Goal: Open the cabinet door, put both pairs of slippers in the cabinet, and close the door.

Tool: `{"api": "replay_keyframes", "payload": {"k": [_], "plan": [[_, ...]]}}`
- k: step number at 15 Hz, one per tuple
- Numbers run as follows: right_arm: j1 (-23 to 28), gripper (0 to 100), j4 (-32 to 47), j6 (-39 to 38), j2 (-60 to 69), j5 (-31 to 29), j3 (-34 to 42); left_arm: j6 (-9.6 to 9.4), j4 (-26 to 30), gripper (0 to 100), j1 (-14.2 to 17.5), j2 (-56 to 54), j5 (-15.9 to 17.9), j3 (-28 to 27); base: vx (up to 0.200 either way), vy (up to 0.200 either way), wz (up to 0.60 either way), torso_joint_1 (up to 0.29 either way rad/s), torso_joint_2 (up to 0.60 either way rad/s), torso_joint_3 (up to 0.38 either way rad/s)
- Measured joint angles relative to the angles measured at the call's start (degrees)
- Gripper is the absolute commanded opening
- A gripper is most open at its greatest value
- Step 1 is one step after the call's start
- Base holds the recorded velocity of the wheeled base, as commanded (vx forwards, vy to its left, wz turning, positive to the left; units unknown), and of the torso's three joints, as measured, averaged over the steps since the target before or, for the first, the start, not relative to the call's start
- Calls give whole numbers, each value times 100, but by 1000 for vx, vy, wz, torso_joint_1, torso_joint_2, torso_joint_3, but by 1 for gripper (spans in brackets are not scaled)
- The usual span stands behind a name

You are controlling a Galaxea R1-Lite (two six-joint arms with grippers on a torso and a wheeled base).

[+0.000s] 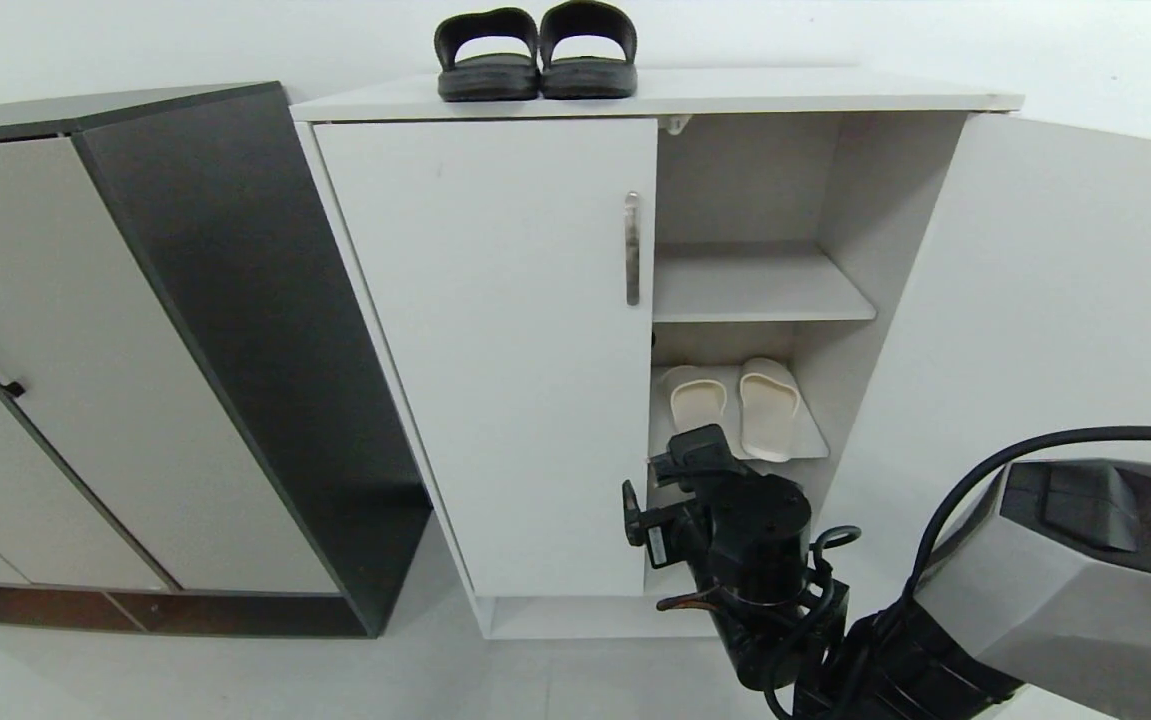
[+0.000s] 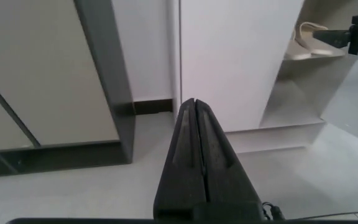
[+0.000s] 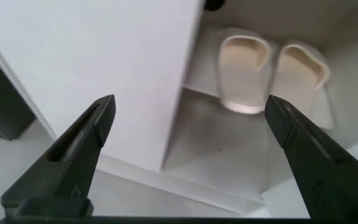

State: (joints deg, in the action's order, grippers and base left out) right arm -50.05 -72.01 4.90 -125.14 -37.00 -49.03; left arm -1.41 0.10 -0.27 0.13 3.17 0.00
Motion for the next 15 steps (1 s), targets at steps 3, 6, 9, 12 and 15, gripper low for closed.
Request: {"api": "replay_keyframes", "payload": {"k": [3, 6, 9, 12, 15], "plan": [[-2, 100, -85, 16, 9, 66, 30, 0, 0, 0, 0, 0, -2, 0, 0, 200, 0, 1, 2, 2], [9, 100, -139, 179, 6, 191, 129, 5, 0, 0, 0, 0, -2, 0, 0, 133, 0, 3, 3, 3], [26, 100, -257, 224, 5, 284, 215, 9, -2, 0, 2, 0, 0, 0, 0, 0, 0, 0, 0, 0], [33, 100, -262, 229, 6, 286, 243, 9, 0, 0, 5, 0, 0, 0, 0, 0, 0, 0, 0, 0], [55, 100, -262, 232, -2, 290, 243, 9, -2, 0, 5, 0, -2, 0, 0, 0, 0, 0, 0, 0]]}}
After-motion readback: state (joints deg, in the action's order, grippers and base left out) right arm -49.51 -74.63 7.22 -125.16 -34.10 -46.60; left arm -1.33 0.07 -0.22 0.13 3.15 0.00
